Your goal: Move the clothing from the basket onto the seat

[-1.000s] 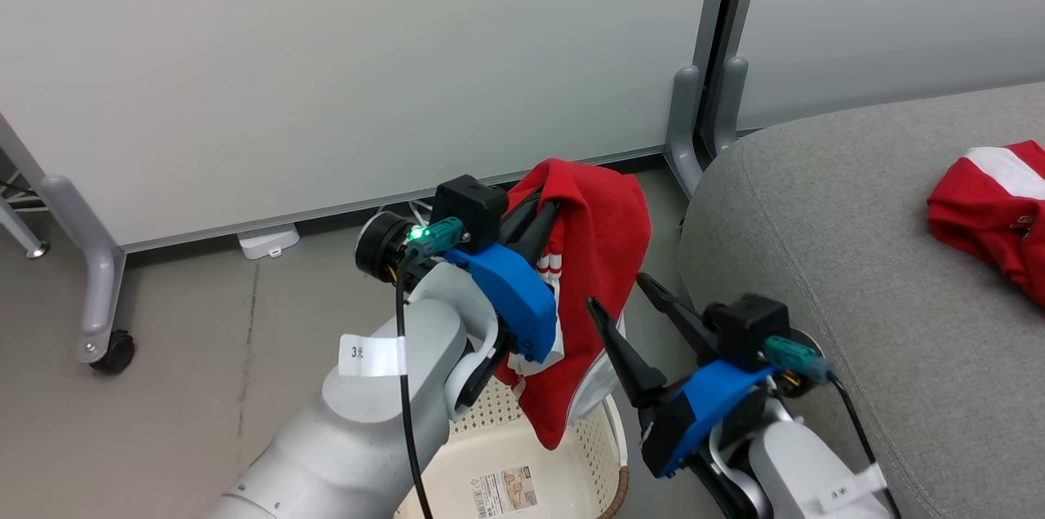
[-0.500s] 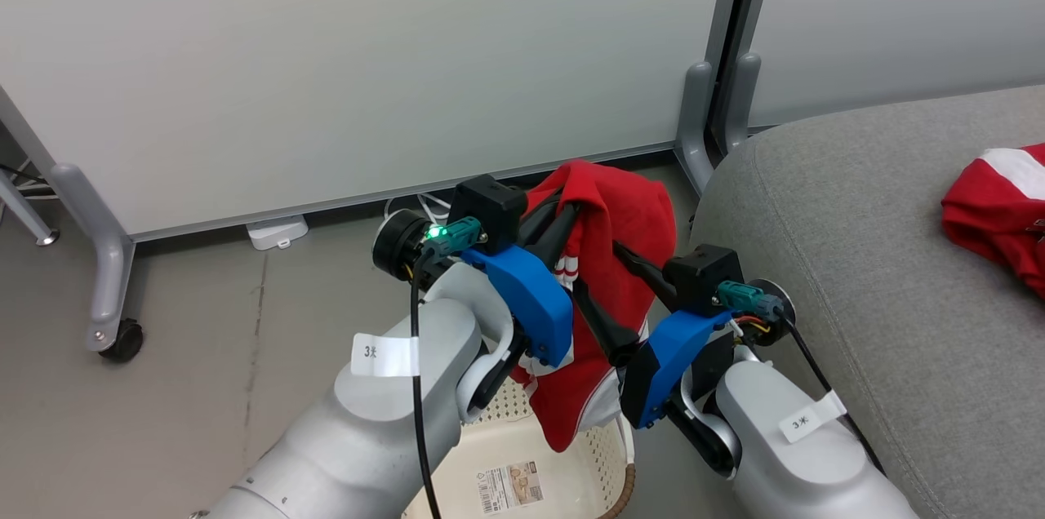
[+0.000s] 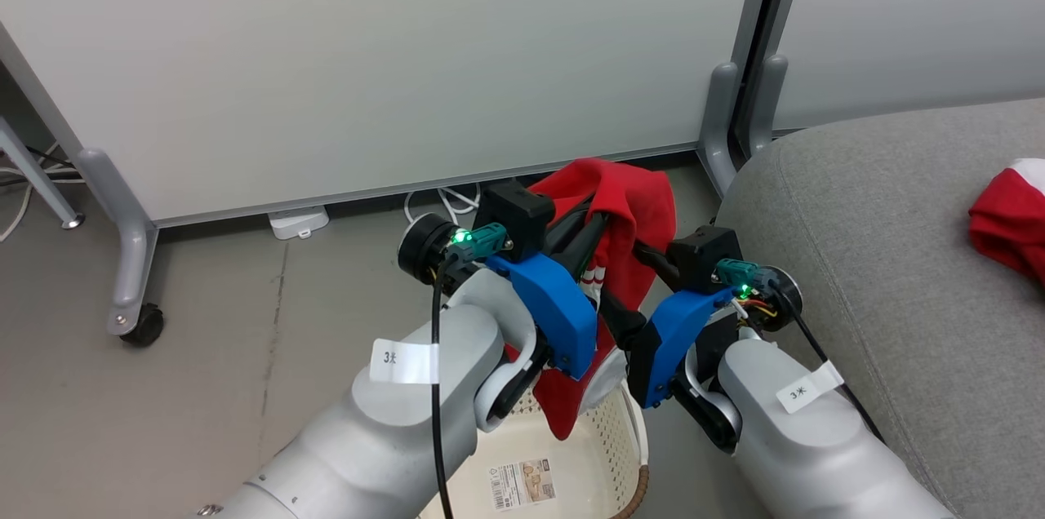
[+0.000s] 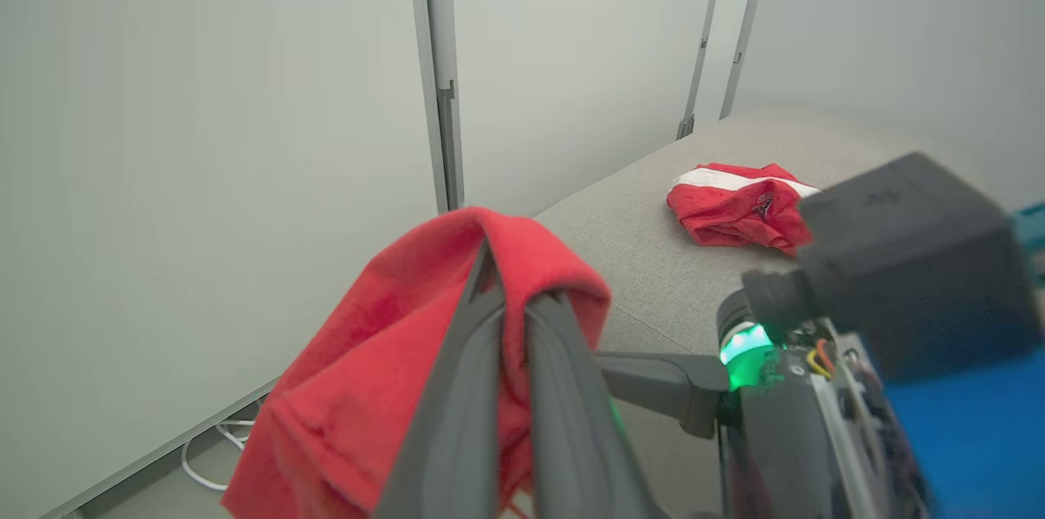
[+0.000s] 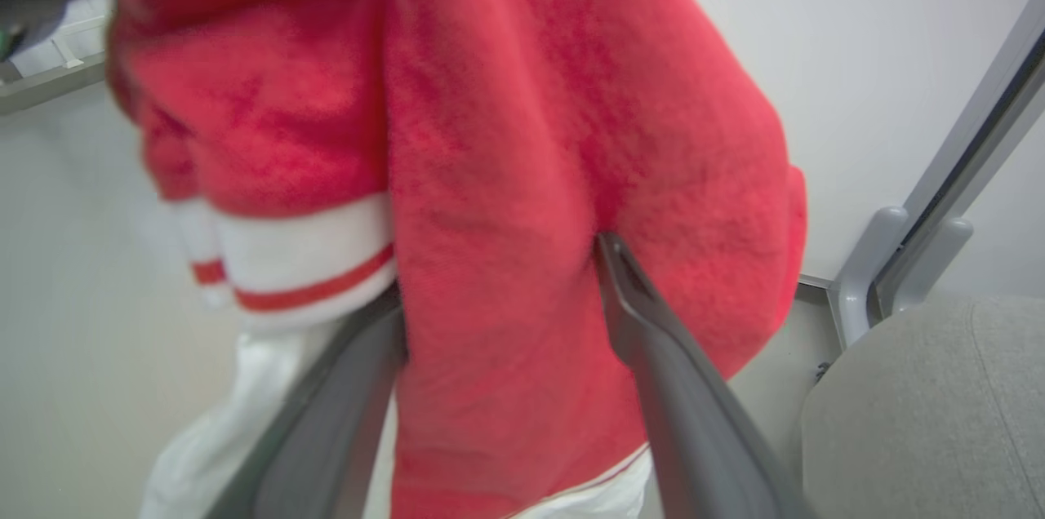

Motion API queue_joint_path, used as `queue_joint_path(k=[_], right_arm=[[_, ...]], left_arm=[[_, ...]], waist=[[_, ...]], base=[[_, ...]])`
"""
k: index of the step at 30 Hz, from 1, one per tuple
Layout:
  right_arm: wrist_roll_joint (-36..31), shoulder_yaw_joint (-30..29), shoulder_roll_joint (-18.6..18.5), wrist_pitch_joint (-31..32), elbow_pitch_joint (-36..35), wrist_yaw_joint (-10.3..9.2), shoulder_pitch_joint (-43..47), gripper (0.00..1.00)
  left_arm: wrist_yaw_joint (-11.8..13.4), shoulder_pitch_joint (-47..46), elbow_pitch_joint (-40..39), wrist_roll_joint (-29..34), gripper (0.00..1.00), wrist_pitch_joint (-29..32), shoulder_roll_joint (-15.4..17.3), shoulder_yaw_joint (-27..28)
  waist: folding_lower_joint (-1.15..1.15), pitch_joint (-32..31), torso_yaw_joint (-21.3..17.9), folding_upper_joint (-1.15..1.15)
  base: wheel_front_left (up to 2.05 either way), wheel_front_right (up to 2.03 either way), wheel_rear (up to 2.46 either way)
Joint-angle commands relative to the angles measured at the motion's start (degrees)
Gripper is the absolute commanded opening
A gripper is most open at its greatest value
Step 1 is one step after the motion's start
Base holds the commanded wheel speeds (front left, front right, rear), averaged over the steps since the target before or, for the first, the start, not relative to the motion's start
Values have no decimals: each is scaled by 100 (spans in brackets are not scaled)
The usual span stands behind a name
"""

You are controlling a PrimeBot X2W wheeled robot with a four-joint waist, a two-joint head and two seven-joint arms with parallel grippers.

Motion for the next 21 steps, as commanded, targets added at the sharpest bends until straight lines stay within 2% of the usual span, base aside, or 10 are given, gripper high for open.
queue_joint_path(k=[1, 2, 4, 21], right_arm=[[85, 23, -9, -72, 52, 2, -114, 100], [133, 44, -9, -103, 85, 1, -134, 52], [251, 89, -9, -152, 150, 1, -152, 0], [749, 478, -9, -338, 346, 2, -177, 0]], left_arm=[[29, -70, -27, -50, 0, -38, -3, -47], [28, -78, -32, -75, 0, -44, -3, -69], [41, -85, -28, -111, 0, -48, -2, -127], [81, -101, 275, -330, 0, -198, -2, -254]], waist=[[0, -3, 13, 0], [0, -6, 18, 0], [0, -17, 22, 0], [0, -109, -141, 0]], base=[[0, 0, 0], [0, 0, 0], [0, 0, 0], [0, 0, 0]])
